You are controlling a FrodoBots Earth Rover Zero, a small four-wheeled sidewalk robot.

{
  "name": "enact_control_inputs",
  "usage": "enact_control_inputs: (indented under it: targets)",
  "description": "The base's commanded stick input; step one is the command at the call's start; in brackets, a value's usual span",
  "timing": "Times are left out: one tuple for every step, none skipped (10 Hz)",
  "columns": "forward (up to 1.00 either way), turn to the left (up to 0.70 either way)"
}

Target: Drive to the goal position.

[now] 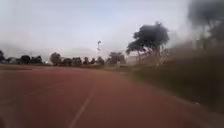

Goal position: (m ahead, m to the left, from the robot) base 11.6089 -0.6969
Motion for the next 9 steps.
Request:
enact_control_inputs:
  targets:
    - [0.7,0.0]
    - [0.7,0.0]
    - [0.7,0.0]
    - [0.7,0.0]
    - [0.7,0.0]
    - [0.7,0.0]
    - [0.7,0.0]
    - [0.7,0.0]
    - [0.7,0.0]
